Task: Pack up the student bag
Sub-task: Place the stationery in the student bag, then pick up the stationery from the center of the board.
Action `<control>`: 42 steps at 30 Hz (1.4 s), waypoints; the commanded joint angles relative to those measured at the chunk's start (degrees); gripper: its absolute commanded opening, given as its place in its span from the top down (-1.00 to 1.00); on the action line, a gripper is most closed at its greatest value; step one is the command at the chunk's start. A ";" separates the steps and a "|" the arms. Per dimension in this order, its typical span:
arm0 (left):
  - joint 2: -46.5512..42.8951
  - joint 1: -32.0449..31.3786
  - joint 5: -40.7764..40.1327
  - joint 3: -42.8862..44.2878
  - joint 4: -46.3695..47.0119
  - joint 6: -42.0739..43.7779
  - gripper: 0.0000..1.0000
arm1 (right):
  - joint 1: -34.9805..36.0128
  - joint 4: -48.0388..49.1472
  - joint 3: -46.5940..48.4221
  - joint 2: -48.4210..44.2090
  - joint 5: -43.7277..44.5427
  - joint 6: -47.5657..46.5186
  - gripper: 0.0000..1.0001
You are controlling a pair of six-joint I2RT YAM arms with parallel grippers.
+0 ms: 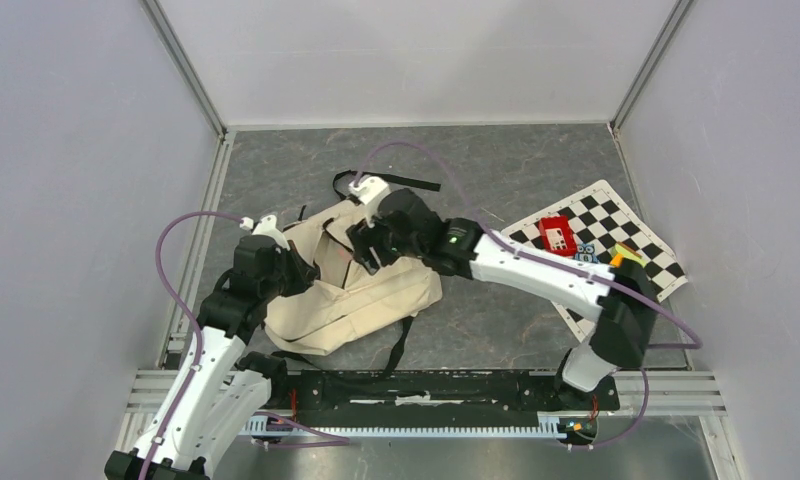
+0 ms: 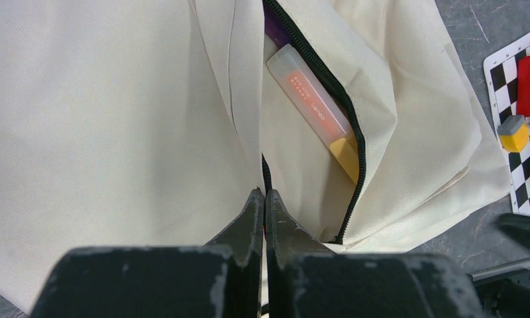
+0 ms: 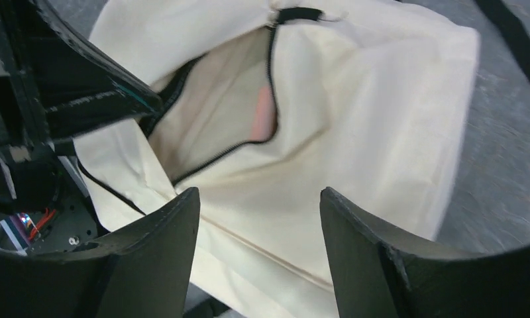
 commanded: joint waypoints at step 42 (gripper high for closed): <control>-2.42 0.66 -2.68 1.86 1.55 2.44 0.96 | -50.17 4.22 -42.48 -13.06 3.66 -5.52 -0.56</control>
